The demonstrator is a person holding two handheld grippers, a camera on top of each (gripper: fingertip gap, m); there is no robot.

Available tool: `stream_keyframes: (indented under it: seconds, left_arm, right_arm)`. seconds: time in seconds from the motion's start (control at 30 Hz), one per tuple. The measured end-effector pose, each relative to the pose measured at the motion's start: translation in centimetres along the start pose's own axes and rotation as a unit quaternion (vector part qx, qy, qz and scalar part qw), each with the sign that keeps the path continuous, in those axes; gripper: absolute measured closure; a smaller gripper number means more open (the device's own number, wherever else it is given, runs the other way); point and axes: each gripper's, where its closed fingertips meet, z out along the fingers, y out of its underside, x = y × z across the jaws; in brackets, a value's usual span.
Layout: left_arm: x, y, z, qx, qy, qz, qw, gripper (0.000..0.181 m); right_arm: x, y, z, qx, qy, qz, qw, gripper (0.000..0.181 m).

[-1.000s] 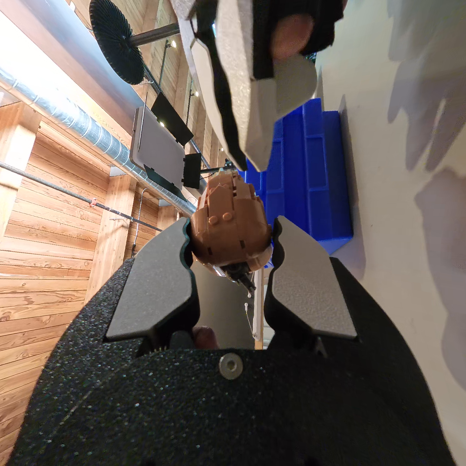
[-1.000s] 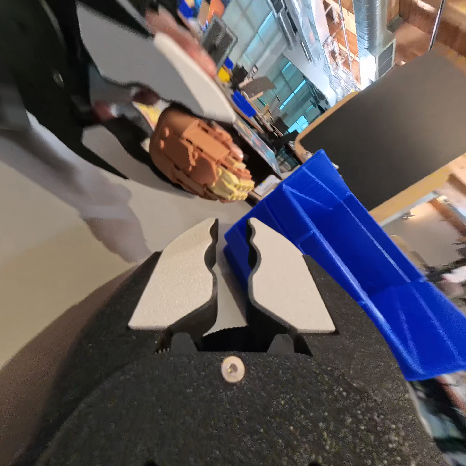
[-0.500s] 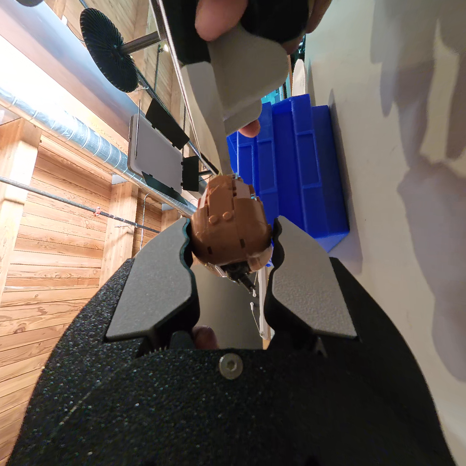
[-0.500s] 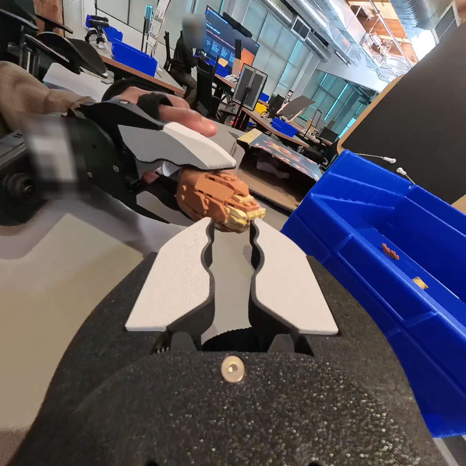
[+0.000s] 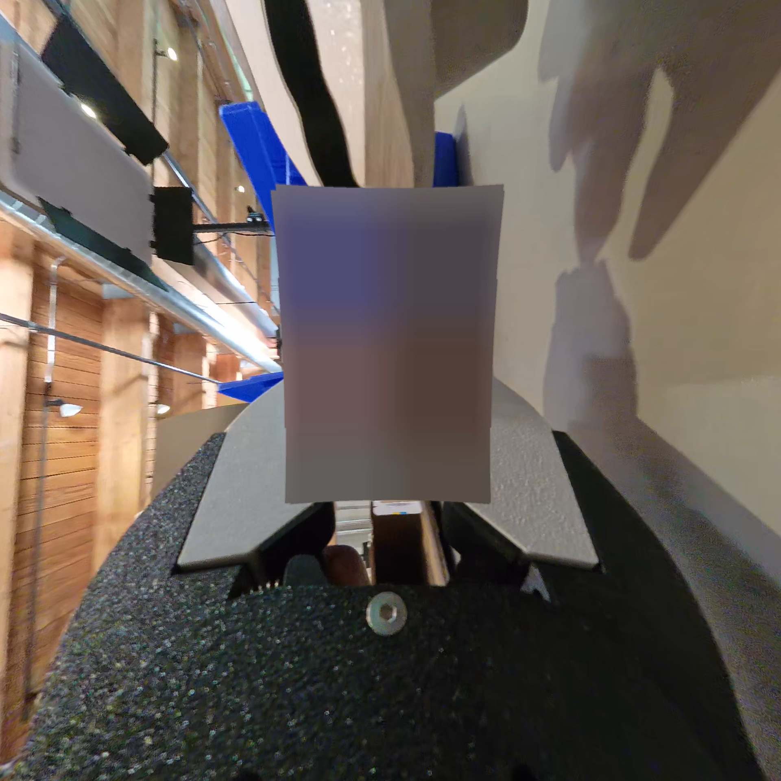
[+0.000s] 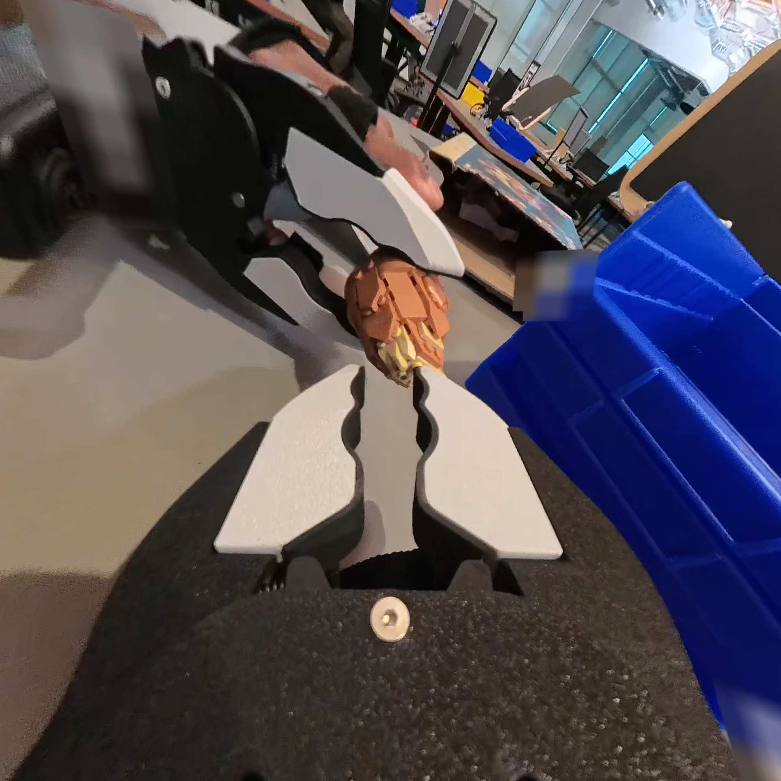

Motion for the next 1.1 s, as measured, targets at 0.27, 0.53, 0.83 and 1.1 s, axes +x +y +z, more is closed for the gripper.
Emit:
stream_keyframes:
  seconds: [0.27,0.53,0.83,1.1]
  left_arm:
    - [1.9,-0.6,-0.1,0.031,0.118,-0.16,0.98,0.12]
    - [3.2,-1.5,-0.7,0.058,0.199,-0.246,0.947,0.12]
    - [4.4,-3.5,-1.4,0.094,0.261,-0.284,0.918,0.12]
    - [4.4,-3.9,-1.6,0.09,0.294,-0.329,0.893,0.121]
  right_arm:
    - [0.2,1.0,0.4,-0.033,0.02,-0.062,0.997,0.158]
    - [-0.1,1.7,0.9,-0.05,0.021,-0.106,0.993,0.135]
    - [-2.0,2.5,1.6,-0.064,-0.031,-0.114,0.991,0.137]
    - [-2.2,2.7,1.7,-0.077,-0.011,-0.185,0.98,0.138]
